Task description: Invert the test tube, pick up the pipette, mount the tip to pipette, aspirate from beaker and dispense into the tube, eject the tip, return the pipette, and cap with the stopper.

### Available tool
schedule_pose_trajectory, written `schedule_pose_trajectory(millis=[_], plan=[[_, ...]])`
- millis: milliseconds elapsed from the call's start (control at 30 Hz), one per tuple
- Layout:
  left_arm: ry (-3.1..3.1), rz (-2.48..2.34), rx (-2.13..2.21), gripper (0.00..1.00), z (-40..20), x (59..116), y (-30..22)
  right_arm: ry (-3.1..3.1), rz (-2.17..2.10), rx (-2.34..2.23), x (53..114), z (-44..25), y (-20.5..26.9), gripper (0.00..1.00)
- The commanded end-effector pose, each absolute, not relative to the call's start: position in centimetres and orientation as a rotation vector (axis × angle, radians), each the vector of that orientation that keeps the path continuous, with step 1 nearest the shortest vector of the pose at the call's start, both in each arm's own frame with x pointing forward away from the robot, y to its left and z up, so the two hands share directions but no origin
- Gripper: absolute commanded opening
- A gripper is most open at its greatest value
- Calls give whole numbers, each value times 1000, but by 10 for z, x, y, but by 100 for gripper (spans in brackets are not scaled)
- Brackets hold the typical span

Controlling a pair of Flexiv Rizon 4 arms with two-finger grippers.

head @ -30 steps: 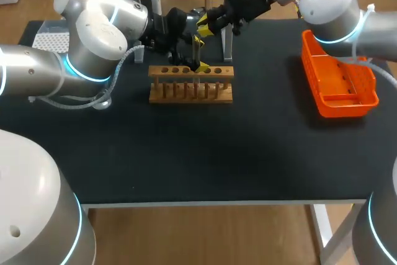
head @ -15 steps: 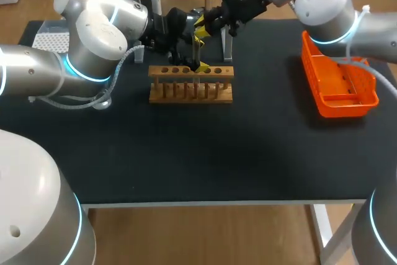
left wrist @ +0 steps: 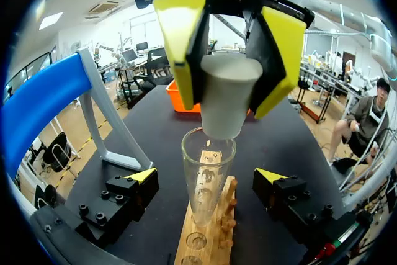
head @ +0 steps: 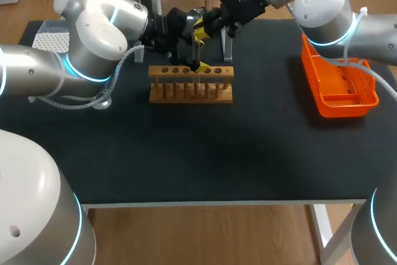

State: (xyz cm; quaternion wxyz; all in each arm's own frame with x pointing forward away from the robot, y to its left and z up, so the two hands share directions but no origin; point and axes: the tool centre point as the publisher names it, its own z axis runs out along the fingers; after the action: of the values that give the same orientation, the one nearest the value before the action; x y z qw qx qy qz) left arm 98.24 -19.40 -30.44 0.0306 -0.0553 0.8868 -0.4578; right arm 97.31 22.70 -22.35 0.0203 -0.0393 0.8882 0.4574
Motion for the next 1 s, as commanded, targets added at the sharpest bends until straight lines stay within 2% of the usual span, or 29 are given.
schedule_pose_trajectory(millis=[33,1000], plan=[[2736,-1410,-170,100,-305,983,-194,2765,1414,-123,974,-225,227,0],[2736,-1410,-170,100,-305,983,-194,2748,1433,-131,975,-221,233,0]])
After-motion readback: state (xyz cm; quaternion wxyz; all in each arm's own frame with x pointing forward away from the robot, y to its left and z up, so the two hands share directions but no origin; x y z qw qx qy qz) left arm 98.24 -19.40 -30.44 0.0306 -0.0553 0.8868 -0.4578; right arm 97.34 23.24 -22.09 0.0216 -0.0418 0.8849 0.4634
